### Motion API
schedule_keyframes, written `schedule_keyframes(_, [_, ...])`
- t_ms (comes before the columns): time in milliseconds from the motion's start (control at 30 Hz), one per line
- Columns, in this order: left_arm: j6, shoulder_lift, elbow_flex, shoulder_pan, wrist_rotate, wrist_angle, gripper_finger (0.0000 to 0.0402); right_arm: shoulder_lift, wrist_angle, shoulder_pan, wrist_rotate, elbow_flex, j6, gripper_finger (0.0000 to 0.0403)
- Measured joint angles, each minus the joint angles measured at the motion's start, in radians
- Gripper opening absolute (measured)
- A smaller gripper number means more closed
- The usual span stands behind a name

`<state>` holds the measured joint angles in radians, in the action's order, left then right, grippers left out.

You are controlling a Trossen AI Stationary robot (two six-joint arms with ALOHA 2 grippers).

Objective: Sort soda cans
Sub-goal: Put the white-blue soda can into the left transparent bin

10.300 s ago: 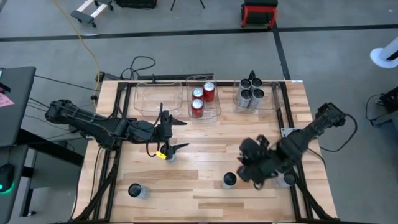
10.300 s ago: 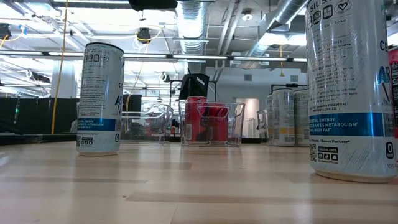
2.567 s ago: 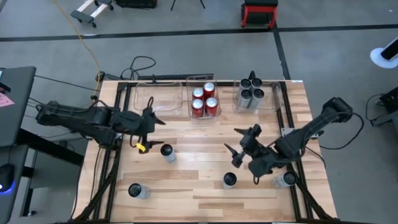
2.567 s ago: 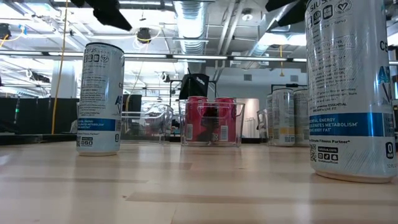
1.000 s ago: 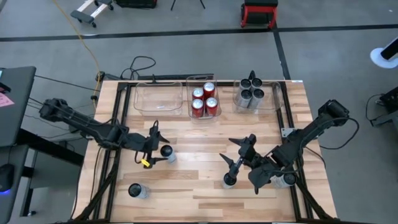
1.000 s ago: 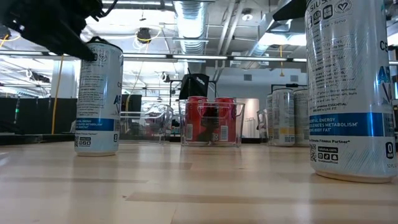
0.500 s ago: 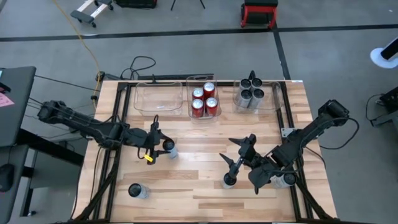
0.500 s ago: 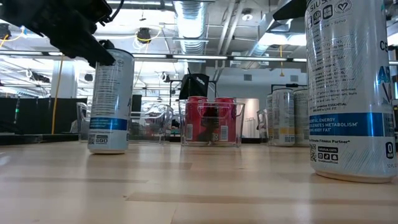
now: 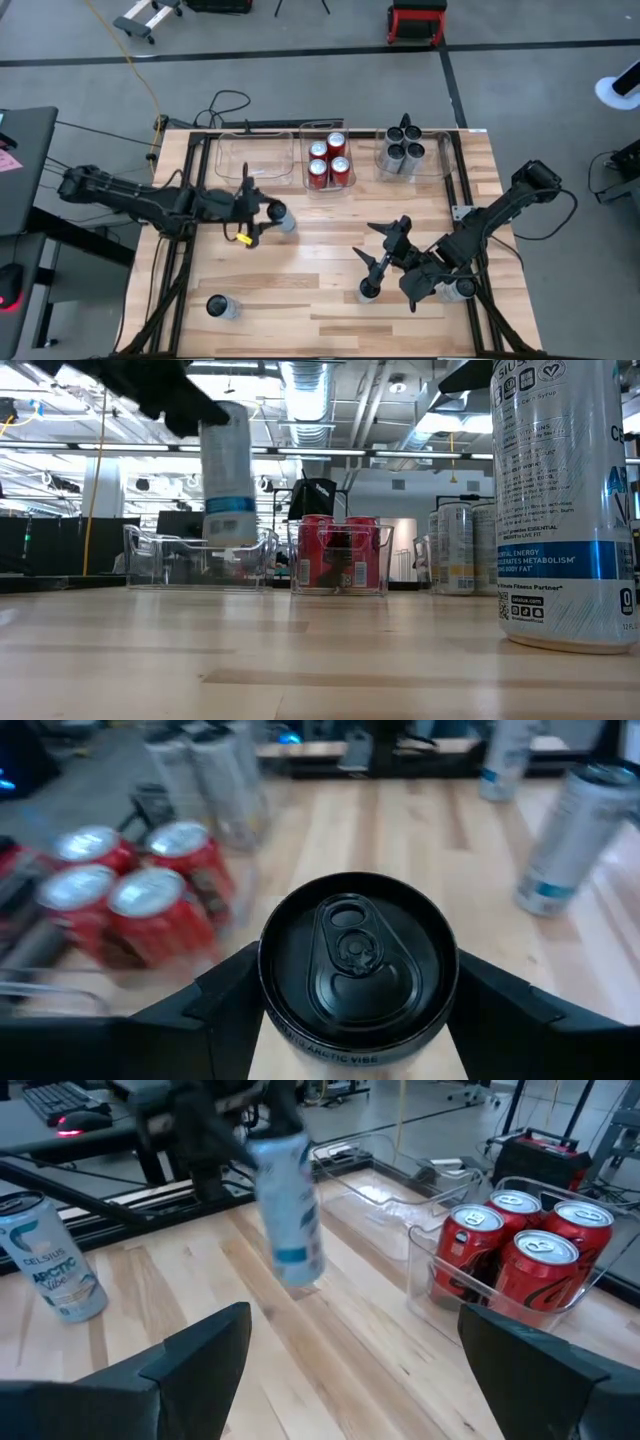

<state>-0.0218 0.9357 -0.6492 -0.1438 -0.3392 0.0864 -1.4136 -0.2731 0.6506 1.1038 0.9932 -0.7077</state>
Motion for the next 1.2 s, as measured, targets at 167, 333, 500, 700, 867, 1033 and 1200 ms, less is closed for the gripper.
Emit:
schedule_keyframes(167, [0.037, 0.0, -0.114, 0.107, -0.002, 0.081, 0.0252, 0.0, -0.01, -0.012, -0.018, 0.0, 0.0, 0.0374])
schedule_keyframes(333, [0.08, 0.0, -0.219, 0.227, 0.001, 0.168, 0.0253, 0.0, -0.009, -0.018, -0.031, 0.0, 0.0, 0.0374])
schedule_keyframes(500, [0.115, -0.001, -0.271, 0.359, 0.049, 0.174, 0.0253, 0.0, -0.007, -0.033, -0.037, 0.0, 0.0, 0.0374])
schedule_keyframes(700, [0.12, 0.007, -0.275, 0.526, 0.128, 0.141, 0.0253, 0.0, -0.007, -0.058, -0.04, 0.0, 0.009, 0.0374])
schedule_keyframes(867, [0.121, 0.068, -0.275, 0.654, 0.195, 0.11, 0.0254, 0.0, 0.012, -0.082, -0.069, 0.0, 0.064, 0.0374])
schedule_keyframes(1033, [0.068, 0.209, -0.275, 0.742, 0.207, 0.041, 0.0254, 0.0, 0.035, -0.111, -0.116, 0.0, 0.107, 0.0374])
schedule_keyframes(1200, [0.064, 0.337, -0.274, 0.792, 0.204, 0.002, 0.0254, 0.0, 0.027, -0.115, -0.119, 0.0, 0.112, 0.0374])
